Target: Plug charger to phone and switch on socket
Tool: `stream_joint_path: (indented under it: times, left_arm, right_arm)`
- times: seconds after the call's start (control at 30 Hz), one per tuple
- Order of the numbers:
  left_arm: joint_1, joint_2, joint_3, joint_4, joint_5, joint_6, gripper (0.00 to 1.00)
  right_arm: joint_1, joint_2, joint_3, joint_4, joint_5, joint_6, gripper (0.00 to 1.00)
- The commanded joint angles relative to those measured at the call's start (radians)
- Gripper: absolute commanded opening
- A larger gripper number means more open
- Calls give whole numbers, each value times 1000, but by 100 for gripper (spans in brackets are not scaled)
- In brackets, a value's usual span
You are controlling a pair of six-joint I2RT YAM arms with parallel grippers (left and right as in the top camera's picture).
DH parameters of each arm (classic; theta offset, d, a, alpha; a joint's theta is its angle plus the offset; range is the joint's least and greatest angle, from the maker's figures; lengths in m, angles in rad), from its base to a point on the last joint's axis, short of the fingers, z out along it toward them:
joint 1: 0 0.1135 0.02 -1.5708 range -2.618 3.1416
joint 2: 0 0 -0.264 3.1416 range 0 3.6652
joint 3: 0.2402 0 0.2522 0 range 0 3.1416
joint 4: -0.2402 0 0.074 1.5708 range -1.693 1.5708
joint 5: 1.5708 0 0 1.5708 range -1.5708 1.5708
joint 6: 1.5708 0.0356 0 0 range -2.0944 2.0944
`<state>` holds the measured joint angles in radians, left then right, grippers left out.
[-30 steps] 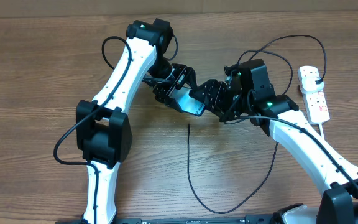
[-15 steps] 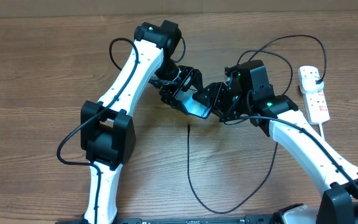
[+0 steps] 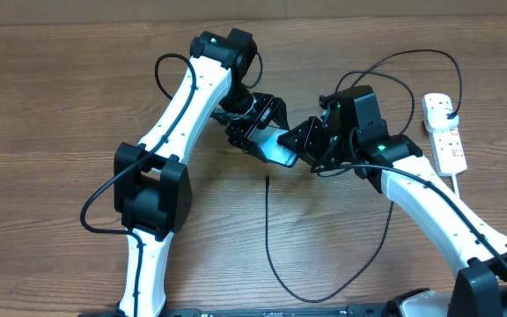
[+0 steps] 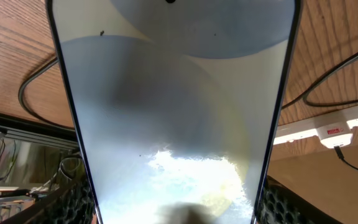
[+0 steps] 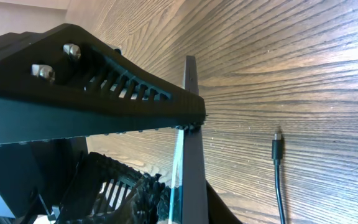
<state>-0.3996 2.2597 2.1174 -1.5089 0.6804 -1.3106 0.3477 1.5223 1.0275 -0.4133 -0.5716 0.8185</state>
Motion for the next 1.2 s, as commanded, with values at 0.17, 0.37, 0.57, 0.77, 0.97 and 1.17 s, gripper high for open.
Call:
stream_joint_path:
  times: [0.17,0.37,0.57,0.77,0.97,1.17]
  left_arm:
    - [-8,-5,27,-2,34,-22,4]
    - [-8,-5,27,-2,34,-21,10]
    - [-8,-5,27,-2,33,-21,18]
    - [-8,-5,27,-2,23,-21,43]
    - [-8,-5,27,-2,23,-21,100]
    - [1,-5,27,-2,27,8,100]
  right_arm:
    - [5,0,21,7,-5,0,16]
    - [5,0,21,7,-5,0,13]
    - [5,0,21,8,-5,0,9]
    - [5,0,21,7,-5,0,8]
    - [5,0,21,7,-5,-1,6]
    - [3,0,21,8,5,-8,4]
